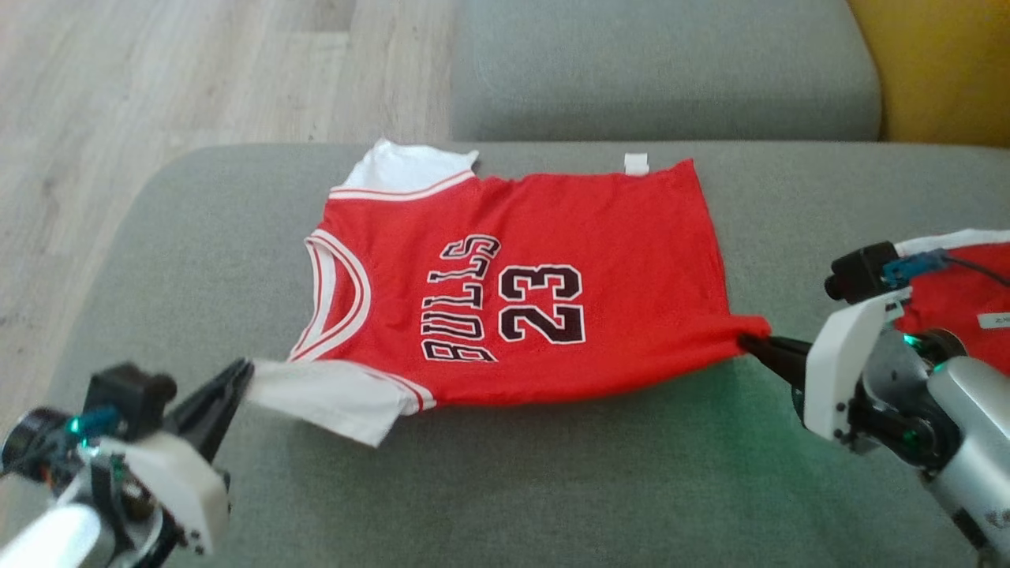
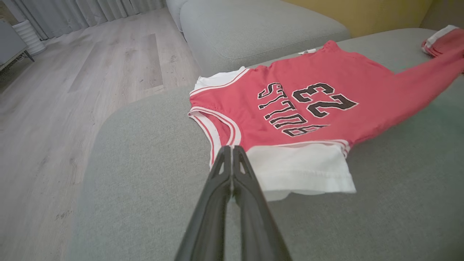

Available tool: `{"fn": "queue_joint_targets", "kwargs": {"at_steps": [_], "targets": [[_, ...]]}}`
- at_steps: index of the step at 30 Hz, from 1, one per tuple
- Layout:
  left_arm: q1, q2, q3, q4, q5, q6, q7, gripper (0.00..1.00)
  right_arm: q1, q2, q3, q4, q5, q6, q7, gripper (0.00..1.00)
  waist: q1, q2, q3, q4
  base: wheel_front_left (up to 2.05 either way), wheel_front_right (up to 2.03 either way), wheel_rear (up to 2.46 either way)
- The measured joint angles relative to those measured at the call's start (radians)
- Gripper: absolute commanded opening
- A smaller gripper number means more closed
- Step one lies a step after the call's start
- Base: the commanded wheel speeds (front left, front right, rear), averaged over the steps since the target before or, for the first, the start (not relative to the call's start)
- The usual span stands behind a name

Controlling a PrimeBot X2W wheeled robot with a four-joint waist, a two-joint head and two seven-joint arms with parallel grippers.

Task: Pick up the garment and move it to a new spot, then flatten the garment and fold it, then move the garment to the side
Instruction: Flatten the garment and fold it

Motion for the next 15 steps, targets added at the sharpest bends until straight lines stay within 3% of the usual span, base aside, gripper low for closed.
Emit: {"fn": "queue_joint_targets", "kwargs": {"at_steps": [15], "targets": [[-0.276,-0.099,-0.03,0.278,0.038,-0.112,0.011,0.0,-0.1,0.125,-0.078,0.077,-0.098,0.0,0.003,0.0,0.0001,0.0,0.094,-0.022,0.0,0.0,0.0]]}}
